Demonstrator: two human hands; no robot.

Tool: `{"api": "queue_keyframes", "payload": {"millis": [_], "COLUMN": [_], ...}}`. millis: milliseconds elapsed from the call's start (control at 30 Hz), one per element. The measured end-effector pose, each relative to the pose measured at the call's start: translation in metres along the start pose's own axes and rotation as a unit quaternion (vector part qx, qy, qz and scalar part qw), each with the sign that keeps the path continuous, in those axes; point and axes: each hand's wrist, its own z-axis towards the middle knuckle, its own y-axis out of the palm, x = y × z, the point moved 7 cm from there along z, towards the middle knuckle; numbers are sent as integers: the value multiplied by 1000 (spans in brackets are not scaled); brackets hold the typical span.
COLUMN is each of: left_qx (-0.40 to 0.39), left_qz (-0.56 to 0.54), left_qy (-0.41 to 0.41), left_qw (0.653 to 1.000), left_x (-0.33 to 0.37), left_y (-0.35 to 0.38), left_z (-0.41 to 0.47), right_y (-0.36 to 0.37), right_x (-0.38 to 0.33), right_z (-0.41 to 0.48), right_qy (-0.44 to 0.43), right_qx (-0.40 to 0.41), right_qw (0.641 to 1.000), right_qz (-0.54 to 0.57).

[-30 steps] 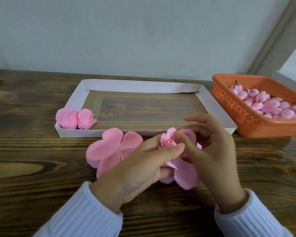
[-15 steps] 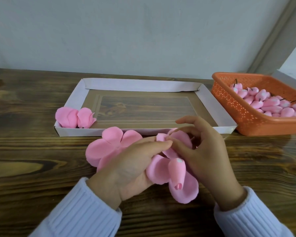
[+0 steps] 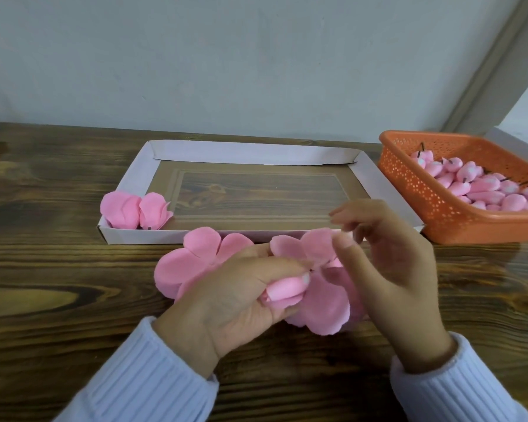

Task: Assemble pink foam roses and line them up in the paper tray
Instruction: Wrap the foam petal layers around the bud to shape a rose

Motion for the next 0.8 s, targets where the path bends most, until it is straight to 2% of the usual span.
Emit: {"api": "queue_keyframes", "payload": {"millis": [100,233,600,667,800], "left_qx": [25,39,-23,-47,-44], "left_qz": [-15,-28,-110,-120,-162], "left_qy": [10,8,-28,-37,-29], "left_qw": [1000,999,993,991,985], "left_x": [3,4,6,4,5], "left_y": [0,-2,12,15,11], "left_z": [0,-2,-3,-4,-2], "right_y": [16,32,35,35,30], "right_x": [-17,-21,-15,-16,-17], "right_z": [-3,-7,-9,-9,-7], "right_qy": [-95,-118,-75,-76,-80], "right_qx": [-104,-178,-213,-209,-167], "right_qw": [990,975,964,965,969], "right_qz": [-26,-55,-142,-140,-164]}}
